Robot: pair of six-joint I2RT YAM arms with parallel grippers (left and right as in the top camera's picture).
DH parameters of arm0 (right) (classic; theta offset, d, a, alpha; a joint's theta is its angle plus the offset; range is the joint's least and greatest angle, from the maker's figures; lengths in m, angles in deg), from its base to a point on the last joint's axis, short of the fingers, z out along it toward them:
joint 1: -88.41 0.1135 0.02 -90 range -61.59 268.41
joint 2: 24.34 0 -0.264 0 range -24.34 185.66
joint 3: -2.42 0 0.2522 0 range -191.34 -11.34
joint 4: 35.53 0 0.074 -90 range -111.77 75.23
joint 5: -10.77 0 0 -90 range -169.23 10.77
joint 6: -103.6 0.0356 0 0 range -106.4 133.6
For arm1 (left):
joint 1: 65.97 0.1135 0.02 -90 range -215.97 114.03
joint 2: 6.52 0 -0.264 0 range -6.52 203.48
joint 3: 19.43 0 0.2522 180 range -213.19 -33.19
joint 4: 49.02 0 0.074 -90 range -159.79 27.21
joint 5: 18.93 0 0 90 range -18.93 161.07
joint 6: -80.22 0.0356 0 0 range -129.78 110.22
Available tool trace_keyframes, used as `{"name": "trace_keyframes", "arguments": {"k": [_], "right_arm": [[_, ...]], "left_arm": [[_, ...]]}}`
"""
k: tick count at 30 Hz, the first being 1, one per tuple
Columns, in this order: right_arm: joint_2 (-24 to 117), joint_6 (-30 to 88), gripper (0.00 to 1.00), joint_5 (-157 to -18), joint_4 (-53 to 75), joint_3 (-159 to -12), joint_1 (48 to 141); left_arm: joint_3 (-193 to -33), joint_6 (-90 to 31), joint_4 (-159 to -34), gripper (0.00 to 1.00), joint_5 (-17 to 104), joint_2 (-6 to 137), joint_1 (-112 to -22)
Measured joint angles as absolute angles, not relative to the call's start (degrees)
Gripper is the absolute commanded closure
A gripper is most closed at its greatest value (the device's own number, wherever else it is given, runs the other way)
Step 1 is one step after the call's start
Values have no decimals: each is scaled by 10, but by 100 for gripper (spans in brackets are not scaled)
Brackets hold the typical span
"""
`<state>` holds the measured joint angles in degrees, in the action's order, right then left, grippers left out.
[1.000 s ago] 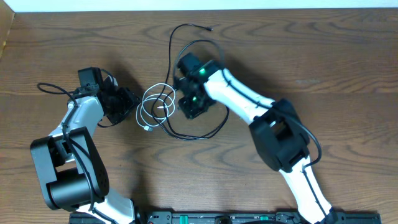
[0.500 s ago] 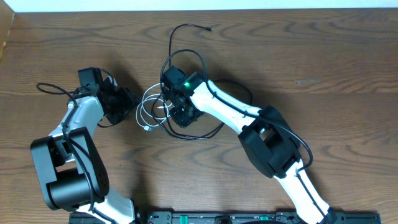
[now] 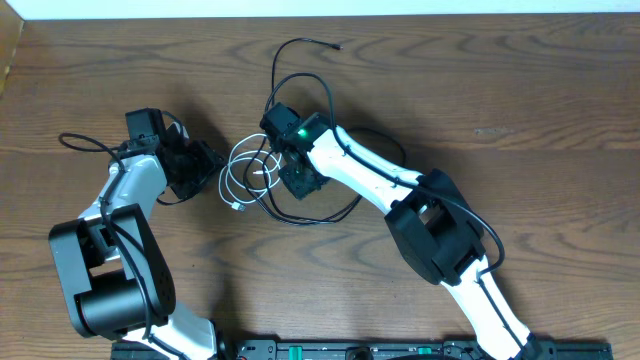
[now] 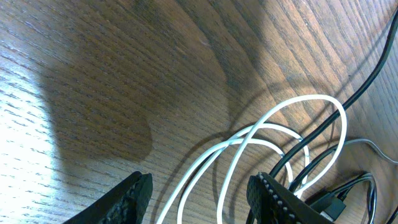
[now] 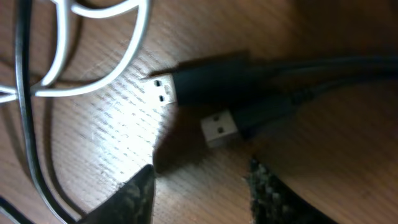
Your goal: Untangle cables
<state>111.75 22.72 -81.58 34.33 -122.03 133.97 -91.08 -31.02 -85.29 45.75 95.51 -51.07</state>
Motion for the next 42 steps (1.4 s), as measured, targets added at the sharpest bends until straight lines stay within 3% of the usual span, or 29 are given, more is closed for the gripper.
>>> {"name": "trace_keyframes", "arguments": {"k": [3, 7, 14, 21, 30, 31, 33, 34, 42], "right_arm": [[1118, 228, 51, -824, 359, -1224, 1340], [1115, 212, 34, -876, 358, -1233, 1340], [1091, 193, 35, -947, 339, -1241, 1349], [1097, 194, 49, -957, 323, -1241, 1386], [1130, 192, 57, -896, 308, -1241, 1416], [1130, 192, 63, -894, 307, -1241, 1415], [1131, 192, 92, -887, 305, -1241, 1415], [1131, 195, 99, -884, 304, -1241, 1415], [1132, 197, 99, -868, 304, -1241, 1413]], "left_arm": [[-911, -310, -853, 45, 457, 955, -511], [-911, -310, -853, 45, 457, 955, -511], [-911, -310, -853, 45, 457, 955, -511], [-911, -310, -853, 45, 458, 955, -511], [-911, -310, -853, 45, 458, 955, -511], [-911, -310, -853, 45, 457, 955, -511], [-911, -310, -853, 45, 458, 955, -511], [-911, -310, -853, 45, 457, 955, -511], [-911, -310, -853, 45, 458, 955, -511]]}}
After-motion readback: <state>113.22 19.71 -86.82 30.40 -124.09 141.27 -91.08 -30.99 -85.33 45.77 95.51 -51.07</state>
